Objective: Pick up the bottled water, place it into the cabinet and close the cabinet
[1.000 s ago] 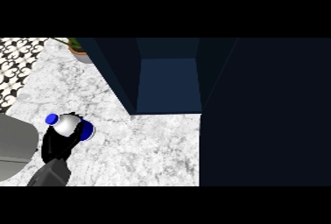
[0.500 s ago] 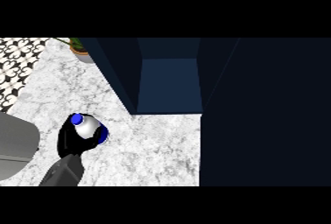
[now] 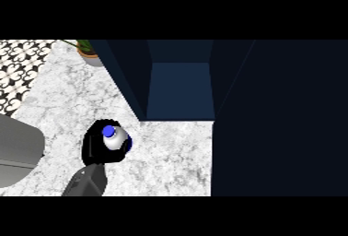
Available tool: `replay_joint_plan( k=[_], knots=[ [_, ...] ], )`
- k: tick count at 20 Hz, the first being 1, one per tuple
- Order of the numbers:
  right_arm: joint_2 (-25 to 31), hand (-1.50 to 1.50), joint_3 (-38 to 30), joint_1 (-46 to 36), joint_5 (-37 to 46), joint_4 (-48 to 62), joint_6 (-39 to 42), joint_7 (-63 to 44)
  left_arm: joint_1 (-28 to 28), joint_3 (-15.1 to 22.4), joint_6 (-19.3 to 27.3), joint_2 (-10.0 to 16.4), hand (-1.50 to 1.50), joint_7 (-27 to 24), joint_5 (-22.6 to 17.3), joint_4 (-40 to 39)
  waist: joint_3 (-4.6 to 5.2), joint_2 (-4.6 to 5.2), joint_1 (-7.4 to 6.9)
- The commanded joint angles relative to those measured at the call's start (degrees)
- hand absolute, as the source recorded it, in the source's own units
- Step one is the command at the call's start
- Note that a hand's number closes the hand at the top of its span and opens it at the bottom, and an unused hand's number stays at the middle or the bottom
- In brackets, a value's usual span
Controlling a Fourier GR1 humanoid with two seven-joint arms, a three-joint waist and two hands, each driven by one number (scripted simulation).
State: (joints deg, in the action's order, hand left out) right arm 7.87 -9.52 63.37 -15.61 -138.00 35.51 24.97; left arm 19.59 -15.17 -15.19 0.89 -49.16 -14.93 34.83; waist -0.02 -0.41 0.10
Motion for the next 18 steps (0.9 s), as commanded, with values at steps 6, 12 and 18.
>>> replay_joint_plan(
  k=[6,12,18],
  knots=[
    [0.1,-1.50,-1.1,-0.8,-3.1,-7.0,-1.1,-2.2,-3.3,15.9,5.8,-0.9,1.50,8.5,-7.0,18.1,-0.02,-0.26,-0.66],
    [-1.9,-1.50,2.8,-1.6,0.6,-5.1,-1.5,-2.2,-5.6,28.8,17.9,-0.9,1.50,16.8,-10.1,36.4,-0.02,-0.24,-0.45],
    [0.5,-1.50,-1.2,-2.7,-3.9,-5.2,-1.7,-2.8,-3.0,41.0,35.3,-0.9,1.50,27.4,-10.8,49.5,0.00,0.05,0.11]
  ],
)
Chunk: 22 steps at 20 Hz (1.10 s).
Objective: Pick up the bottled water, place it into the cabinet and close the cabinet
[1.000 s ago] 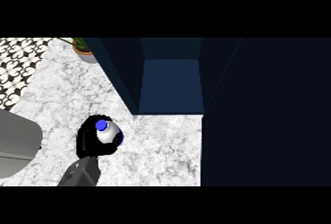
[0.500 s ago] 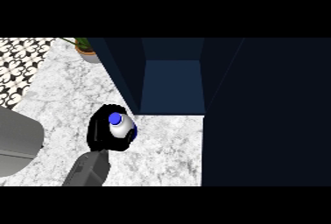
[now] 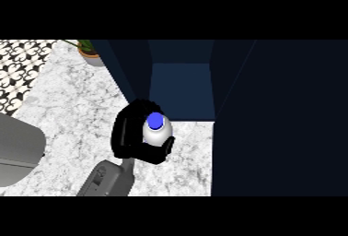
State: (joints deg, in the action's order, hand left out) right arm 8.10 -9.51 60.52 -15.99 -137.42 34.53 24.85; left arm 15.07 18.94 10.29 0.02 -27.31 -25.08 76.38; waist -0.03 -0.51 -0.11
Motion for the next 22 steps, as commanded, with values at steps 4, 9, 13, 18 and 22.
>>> replay_joint_plan(
  k=[4,9,13,18,22],
  knots=[
    [0.6,-1.50,-0.9,-0.2,-4.6,-6.2,-0.3,-3.3,5.8,11.8,20.7,0.0,1.50,13.1,2.0,14.4,0.01,0.23,0.55],
    [0.2,-1.50,0.4,-2.8,-3.7,-7.2,-1.3,-6.2,14.2,15.3,32.6,0.0,1.50,14.7,2.1,11.1,0.05,0.51,1.13],
    [0.7,-1.50,-0.9,-6.1,-4.1,-2.9,-0.9,-5.9,22.5,15.2,37.5,0.0,1.50,13.7,-0.8,4.5,0.03,0.63,1.57],
    [0.9,-1.50,-4.2,-2.7,-6.9,-6.6,0.3,-5.9,26.9,13.2,38.5,0.0,1.50,13.0,-0.9,-3.3,0.06,0.63,2.05],
    [0.9,-1.50,-5.2,-1.6,-9.1,-8.3,-0.1,-7.4,27.4,11.8,37.3,0.0,1.50,13.6,-0.7,-7.0,0.08,0.65,1.65]
  ],
)
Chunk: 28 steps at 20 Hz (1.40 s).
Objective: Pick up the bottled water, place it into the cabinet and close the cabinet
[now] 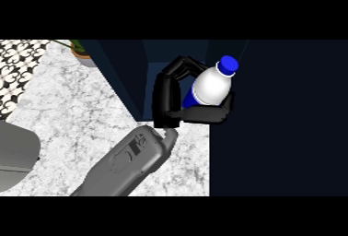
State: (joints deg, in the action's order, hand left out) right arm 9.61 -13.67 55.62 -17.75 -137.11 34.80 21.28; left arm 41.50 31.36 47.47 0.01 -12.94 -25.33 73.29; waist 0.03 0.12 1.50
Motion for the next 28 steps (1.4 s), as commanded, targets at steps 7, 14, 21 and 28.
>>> replay_joint_plan(
  k=[7,14,21,28],
  knots=[
    [1.4,-1.50,-4.5,0.5,-10.2,-6.0,0.7,-4.2,7.0,-3.1,-1.1,0.0,1.50,-4.1,-2.3,-14.9,0.02,0.10,0.31],
    [1.8,-1.50,-4.2,-2.8,-10.4,-3.1,1.0,-5.3,8.8,-5.5,-3.7,0.0,1.50,-6.2,-6.0,-22.2,0.01,0.17,0.04],
    [-0.5,-1.50,-3.6,-0.1,-8.9,-4.0,2.4,-3.8,11.0,-11.8,-7.6,0.0,1.50,-16.0,-8.8,-33.8,0.03,0.31,0.86],
    [0.0,-1.50,-1.7,-3.1,-7.3,-3.0,1.9,-5.5,20.3,-9.7,-6.5,0.0,1.50,-14.1,-3.8,-47.0,0.00,0.64,1.14]
  ],
)
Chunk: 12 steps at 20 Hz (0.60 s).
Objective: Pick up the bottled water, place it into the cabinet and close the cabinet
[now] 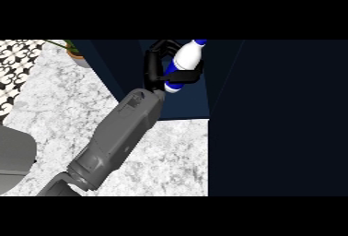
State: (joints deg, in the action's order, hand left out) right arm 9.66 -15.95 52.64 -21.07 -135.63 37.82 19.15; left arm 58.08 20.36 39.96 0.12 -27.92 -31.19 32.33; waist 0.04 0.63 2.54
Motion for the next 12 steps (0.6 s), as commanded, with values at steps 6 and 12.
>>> replay_joint_plan(
  k=[6,12],
  knots=[
    [-1.3,-1.50,1.6,1.0,-3.2,-5.3,-0.6,-2.7,7.1,-1.0,-3.1,0.5,-1.50,-2.1,4.0,-15.5,0.02,0.37,0.76],
    [-0.1,-1.50,-0.9,1.4,-4.8,-6.8,-0.2,-2.5,8.8,-2.3,-2.7,-0.1,-1.50,-1.7,2.7,-16.8,0.04,0.20,0.75]
  ],
)
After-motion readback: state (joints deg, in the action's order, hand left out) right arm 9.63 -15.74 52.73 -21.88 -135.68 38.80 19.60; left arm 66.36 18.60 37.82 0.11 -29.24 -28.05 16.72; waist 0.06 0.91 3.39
